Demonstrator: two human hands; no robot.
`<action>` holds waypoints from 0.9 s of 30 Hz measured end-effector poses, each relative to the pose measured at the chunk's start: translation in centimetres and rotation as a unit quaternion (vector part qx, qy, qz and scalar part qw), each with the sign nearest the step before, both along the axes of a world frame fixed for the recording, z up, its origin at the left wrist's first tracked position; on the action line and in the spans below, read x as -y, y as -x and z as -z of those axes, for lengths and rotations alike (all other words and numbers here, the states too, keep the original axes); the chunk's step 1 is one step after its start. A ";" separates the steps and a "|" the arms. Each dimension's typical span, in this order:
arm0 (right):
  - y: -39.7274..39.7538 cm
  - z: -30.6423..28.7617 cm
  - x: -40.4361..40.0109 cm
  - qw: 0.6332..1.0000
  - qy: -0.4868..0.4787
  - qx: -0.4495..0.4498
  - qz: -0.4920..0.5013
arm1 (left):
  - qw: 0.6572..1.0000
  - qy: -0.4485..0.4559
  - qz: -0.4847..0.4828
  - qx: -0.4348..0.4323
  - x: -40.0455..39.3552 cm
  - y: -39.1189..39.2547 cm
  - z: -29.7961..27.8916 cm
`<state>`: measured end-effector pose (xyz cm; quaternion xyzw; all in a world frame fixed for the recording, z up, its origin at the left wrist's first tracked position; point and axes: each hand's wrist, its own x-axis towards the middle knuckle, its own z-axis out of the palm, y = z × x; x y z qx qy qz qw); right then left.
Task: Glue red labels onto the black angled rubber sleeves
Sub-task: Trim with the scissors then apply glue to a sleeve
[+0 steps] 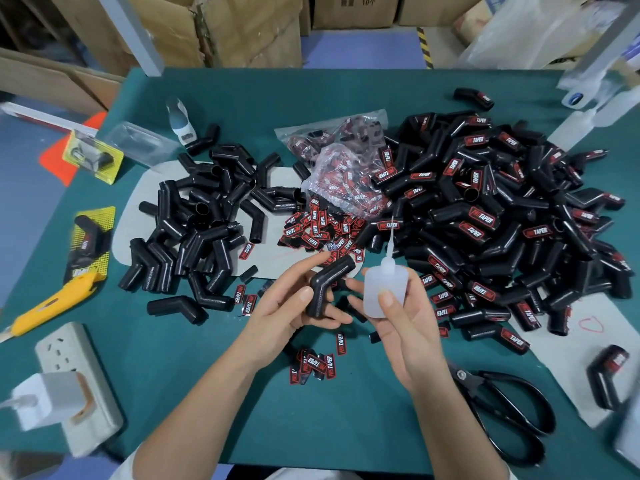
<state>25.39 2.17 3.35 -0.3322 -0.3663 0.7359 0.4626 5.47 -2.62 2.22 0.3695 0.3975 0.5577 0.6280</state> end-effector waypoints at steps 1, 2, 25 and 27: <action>0.0 0.0 -0.1 1.000 -0.006 0.015 0.017 | 1.000 -0.003 0.004 0.003 0.0 0.0 0.0; 0.0 0.1 -0.2 0.998 -0.014 0.043 0.038 | 1.000 -0.005 0.007 0.006 0.1 0.1 0.0; 0.6 1.8 -0.7 0.876 -0.196 0.430 0.097 | 0.964 -0.062 0.132 0.222 0.2 0.8 0.8; 0.7 2.3 -0.8 0.855 -0.211 0.466 0.083 | 0.977 -0.060 0.109 0.170 0.3 0.7 0.8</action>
